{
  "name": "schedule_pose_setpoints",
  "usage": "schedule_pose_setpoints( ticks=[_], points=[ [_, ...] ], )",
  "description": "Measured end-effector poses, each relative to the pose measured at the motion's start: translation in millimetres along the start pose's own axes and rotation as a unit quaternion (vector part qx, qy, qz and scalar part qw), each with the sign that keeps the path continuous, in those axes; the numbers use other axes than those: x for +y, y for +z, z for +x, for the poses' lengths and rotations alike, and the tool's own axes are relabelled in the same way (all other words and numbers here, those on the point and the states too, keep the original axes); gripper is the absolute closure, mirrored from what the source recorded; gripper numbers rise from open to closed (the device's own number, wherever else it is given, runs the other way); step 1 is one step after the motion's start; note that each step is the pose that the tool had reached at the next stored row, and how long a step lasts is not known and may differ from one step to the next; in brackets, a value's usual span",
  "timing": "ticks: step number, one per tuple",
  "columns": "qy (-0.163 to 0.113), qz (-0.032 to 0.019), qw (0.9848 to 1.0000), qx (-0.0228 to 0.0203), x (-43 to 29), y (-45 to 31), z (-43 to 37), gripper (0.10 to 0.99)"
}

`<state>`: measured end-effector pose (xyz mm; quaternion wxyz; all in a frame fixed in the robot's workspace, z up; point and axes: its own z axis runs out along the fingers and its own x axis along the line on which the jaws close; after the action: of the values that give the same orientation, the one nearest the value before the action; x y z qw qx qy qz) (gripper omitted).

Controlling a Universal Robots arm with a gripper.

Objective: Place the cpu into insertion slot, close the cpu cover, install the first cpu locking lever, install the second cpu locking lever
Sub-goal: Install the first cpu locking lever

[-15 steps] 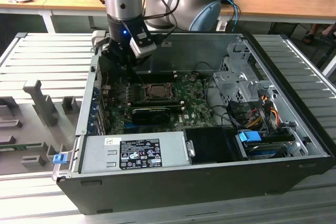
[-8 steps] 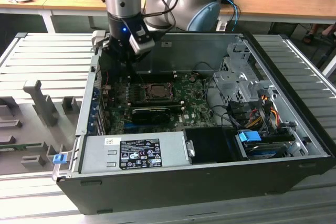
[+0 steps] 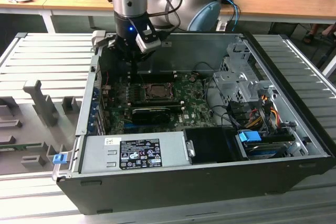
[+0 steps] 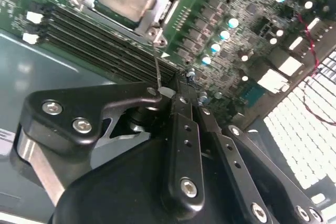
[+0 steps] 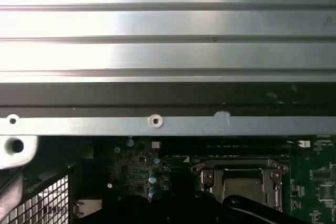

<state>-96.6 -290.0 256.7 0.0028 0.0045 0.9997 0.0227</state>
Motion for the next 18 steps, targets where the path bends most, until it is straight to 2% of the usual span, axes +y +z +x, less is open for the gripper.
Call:
schedule_pose_setpoints(
  ticks=[1, 3, 5, 6, 7, 8, 9, 11, 13, 16, 18],
  points=[
    [0.000, 0.0000, 1.0000, 0.0000, 0.4, 0.3, -7.9, 0.980],
    [0.000, 0.0000, 1.0000, 0.0000, 0.6, 0.6, -13.9, 0.980],
    [-0.001, 0.0000, 1.0000, 0.0000, 0.8, 1.1, -23.3, 0.980],
    [-0.001, 0.0001, 1.0000, 0.0005, 0.8, 1.8, -33.0, 0.980],
    [0.000, -0.0002, 1.0000, 0.0008, 0.9, 2.5, -39.2, 0.980],
    [0.000, -0.0097, 1.0000, 0.0011, 0.8, 3.0, -43.2, 0.980],
    [0.000, -0.0261, 0.9997, 0.0011, 0.5, 4.5, -43.8, 0.980],
    [-0.001, -0.0260, 0.9997, 0.0013, 0.1, 10.2, -43.9, 0.980],
    [-0.004, -0.0260, 0.9997, -0.0007, -0.3, 16.0, -44.9, 0.980],
    [-0.004, -0.0262, 0.9996, -0.0017, -0.3, 19.2, -49.4, 0.980],
    [-0.004, -0.0262, 0.9996, -0.0024, -0.7, 26.7, -52.6, 0.980]
  ],
)
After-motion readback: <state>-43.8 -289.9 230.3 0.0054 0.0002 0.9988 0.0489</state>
